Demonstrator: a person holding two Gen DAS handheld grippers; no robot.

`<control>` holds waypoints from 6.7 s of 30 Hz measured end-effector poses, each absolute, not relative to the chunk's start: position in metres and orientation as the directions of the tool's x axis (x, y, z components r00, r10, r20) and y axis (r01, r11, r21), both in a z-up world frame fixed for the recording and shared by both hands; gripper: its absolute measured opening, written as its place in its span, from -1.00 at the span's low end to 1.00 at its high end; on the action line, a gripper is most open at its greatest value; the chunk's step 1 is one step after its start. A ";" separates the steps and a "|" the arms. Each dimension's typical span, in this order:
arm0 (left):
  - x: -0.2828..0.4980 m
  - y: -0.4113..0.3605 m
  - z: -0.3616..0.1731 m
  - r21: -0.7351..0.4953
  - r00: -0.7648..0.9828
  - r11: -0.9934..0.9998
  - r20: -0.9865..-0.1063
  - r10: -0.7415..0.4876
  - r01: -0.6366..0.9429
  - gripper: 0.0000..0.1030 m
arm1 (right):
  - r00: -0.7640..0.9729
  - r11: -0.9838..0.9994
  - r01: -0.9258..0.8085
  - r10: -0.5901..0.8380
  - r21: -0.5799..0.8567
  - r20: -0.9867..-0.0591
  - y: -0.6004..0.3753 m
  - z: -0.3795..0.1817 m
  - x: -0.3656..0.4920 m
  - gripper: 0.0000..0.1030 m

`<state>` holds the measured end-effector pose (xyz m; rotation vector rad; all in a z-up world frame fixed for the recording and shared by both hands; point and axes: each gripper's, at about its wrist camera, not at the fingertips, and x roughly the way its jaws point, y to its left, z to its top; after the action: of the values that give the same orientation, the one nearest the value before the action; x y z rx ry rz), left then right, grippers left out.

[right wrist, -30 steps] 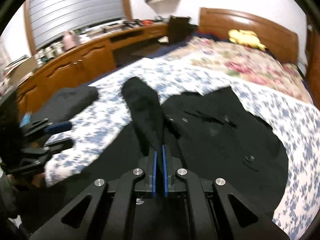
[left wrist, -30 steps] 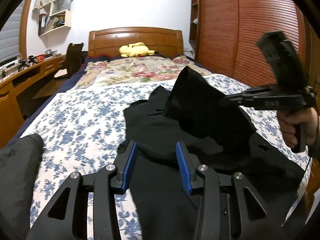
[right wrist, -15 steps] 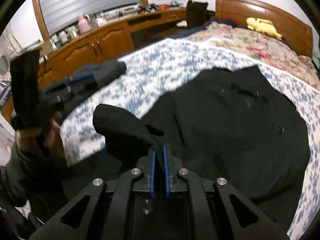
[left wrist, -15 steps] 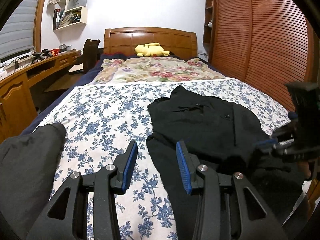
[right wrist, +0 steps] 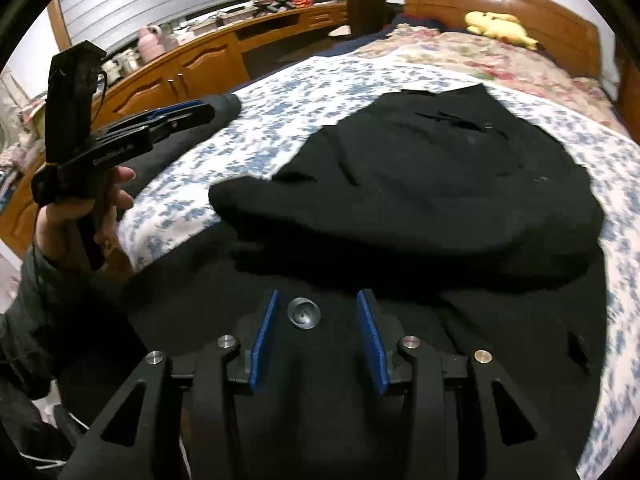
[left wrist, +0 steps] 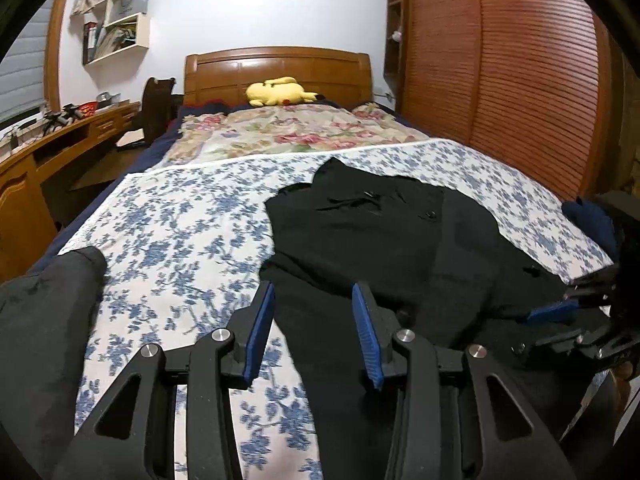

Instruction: Fold large clothes

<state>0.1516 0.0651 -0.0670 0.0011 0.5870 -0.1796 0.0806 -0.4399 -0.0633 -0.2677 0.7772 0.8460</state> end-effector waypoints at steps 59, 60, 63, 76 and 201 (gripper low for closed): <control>0.128 0.062 -0.068 -0.093 0.743 0.956 -0.610 -0.276 0.279 -0.56 | 0.621 0.825 -0.564 0.446 0.028 -0.645 -0.425 -0.073 0.136 -0.16; 0.128 0.065 -0.068 -0.093 0.743 0.957 -0.611 -0.273 0.275 -0.49 | 0.613 0.815 -0.579 0.460 0.032 -0.642 -0.416 -0.072 0.137 -0.16; 0.128 0.075 -0.070 -0.111 0.740 0.957 -0.612 -0.280 0.270 -0.37 | 0.578 0.787 -0.616 0.485 0.040 -0.656 -0.390 -0.074 0.144 -0.16; 0.126 0.080 -0.079 -0.063 0.735 0.966 -0.637 -0.232 0.251 -0.33 | 0.502 0.756 -0.654 0.409 -0.025 -0.762 -0.355 -0.122 0.186 -0.16; -0.037 0.087 0.093 -0.042 0.884 0.961 -0.384 -0.267 0.272 -0.93 | 0.815 0.857 -0.509 0.509 0.077 -0.276 -0.710 0.076 -0.154 -0.86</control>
<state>-0.0372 0.0868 0.0925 0.0130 0.3981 -0.2808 -0.1542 -0.7103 0.0762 0.0001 0.2944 0.5428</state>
